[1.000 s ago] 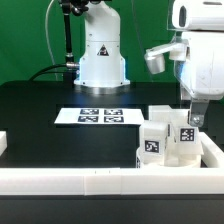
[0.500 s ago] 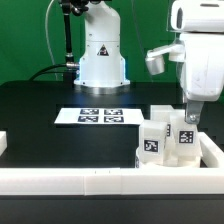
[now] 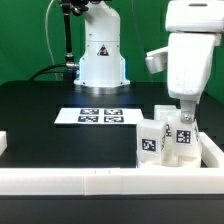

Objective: Assemble stool

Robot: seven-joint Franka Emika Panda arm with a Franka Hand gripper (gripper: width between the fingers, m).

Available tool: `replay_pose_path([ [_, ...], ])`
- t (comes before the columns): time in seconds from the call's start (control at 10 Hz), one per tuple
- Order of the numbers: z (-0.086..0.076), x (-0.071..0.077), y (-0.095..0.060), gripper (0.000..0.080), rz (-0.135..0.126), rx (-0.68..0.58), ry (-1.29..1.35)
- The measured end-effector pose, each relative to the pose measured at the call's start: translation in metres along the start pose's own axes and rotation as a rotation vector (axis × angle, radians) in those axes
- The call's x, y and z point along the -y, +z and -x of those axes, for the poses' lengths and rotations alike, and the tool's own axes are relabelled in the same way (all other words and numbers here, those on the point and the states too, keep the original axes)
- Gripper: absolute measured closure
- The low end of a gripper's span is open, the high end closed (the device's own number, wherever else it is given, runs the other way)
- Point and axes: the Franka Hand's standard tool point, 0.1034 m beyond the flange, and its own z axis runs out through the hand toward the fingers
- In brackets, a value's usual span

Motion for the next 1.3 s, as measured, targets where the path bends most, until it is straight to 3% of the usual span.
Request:
replay_pose_path([
  [0.3,0.000,0.007,0.000,0.0462,-0.004,0.002,0.425],
  [0.9,-0.017,0.024,0.000,0.0462,-0.010,-0.021,1.125],
  [1.3,-0.017,0.024,0.000,0.0462,-0.015,-0.020,1.352],
])
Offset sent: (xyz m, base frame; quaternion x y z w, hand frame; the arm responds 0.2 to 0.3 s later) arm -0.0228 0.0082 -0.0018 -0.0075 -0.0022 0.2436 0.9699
